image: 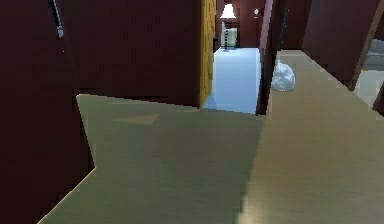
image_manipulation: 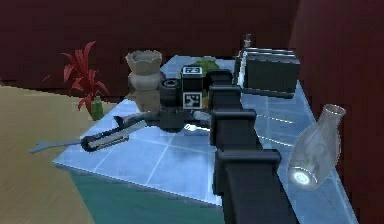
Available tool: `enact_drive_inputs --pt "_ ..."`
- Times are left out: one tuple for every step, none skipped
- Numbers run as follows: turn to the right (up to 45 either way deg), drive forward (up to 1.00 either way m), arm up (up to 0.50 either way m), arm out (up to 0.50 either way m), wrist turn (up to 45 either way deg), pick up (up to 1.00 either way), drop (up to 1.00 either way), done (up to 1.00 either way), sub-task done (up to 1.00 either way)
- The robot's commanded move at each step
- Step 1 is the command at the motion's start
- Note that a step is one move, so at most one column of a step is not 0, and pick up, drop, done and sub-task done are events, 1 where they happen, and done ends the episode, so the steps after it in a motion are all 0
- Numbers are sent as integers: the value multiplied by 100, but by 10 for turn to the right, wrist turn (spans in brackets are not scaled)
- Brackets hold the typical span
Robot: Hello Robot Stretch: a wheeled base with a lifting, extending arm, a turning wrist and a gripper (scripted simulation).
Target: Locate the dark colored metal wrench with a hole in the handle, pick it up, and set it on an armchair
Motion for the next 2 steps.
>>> enact_drive_inputs --pt "0 0 0 0 -450 0 0 0 0" --pt "0 0 0 0 -180 0 0 0 0"
